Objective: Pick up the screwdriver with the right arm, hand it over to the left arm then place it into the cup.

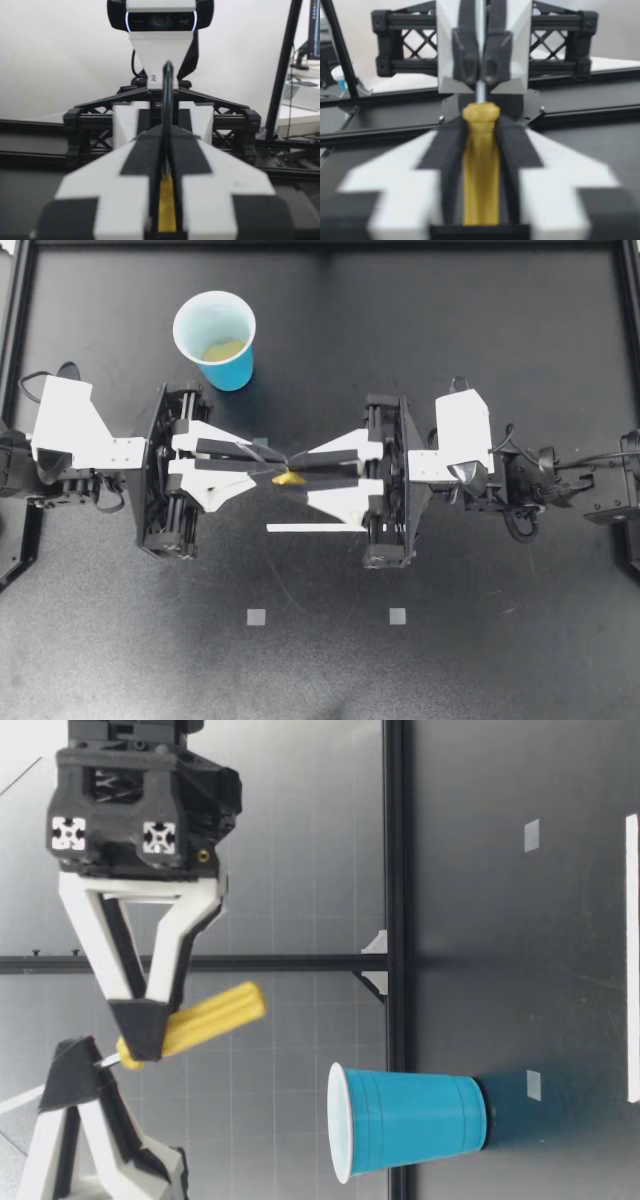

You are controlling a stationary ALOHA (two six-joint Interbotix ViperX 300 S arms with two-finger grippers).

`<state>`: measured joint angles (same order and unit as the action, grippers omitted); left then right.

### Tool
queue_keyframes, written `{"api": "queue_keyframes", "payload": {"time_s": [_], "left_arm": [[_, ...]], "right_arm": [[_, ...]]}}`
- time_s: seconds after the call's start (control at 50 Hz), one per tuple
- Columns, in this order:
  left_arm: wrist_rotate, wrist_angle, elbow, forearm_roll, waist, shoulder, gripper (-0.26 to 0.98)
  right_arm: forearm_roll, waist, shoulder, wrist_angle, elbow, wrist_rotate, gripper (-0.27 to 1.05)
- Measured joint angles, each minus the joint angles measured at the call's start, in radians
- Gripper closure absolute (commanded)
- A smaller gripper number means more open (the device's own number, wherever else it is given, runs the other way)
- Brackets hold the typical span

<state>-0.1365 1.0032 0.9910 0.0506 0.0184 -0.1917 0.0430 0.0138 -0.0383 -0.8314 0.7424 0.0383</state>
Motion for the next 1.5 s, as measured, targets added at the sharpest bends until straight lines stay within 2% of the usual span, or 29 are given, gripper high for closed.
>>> {"api": "queue_keyframes", "payload": {"time_s": [0.06,0.12,0.32,0.5,0.76,0.94,1.14,1.24,1.4,1.5], "left_arm": [[0.000,0.000,0.000,0.000,0.000,0.000,0.70],[0.000,0.002,0.000,0.000,0.000,-0.002,0.70],[0.028,0.000,0.025,-0.006,0.000,-0.021,0.70],[0.084,-0.006,0.077,-0.060,0.020,-0.067,0.70],[0.264,-0.023,0.158,-0.218,0.120,-0.144,0.70],[0.397,-0.032,0.175,-0.324,0.225,-0.155,0.70],[0.460,-0.035,0.176,-0.357,0.331,-0.124,0.70],[0.460,-0.040,0.176,-0.365,0.370,-0.094,0.70],[0.451,-0.043,0.166,-0.371,0.387,-0.031,0.69],[0.446,-0.043,0.144,-0.397,0.390,0.015,0.63]], "right_arm": [[0.006,0.000,0.000,-0.002,-0.002,-0.002,0.11],[0.011,0.000,0.000,0.000,-0.002,-0.002,0.06],[0.014,0.000,0.009,0.000,0.006,-0.003,0.07],[0.015,-0.008,0.066,-0.005,0.057,-0.002,0.07],[0.017,-0.021,0.199,-0.014,0.149,-0.005,0.07],[0.017,-0.023,0.249,-0.014,0.186,-0.006,0.07],[0.018,-0.025,0.255,-0.014,0.193,-0.006,0.07],[0.018,-0.025,0.255,-0.014,0.193,-0.006,0.07],[0.018,-0.025,0.255,-0.014,0.195,-0.006,0.07],[0.020,-0.025,0.255,-0.014,0.195,-0.006,0.07]]}}
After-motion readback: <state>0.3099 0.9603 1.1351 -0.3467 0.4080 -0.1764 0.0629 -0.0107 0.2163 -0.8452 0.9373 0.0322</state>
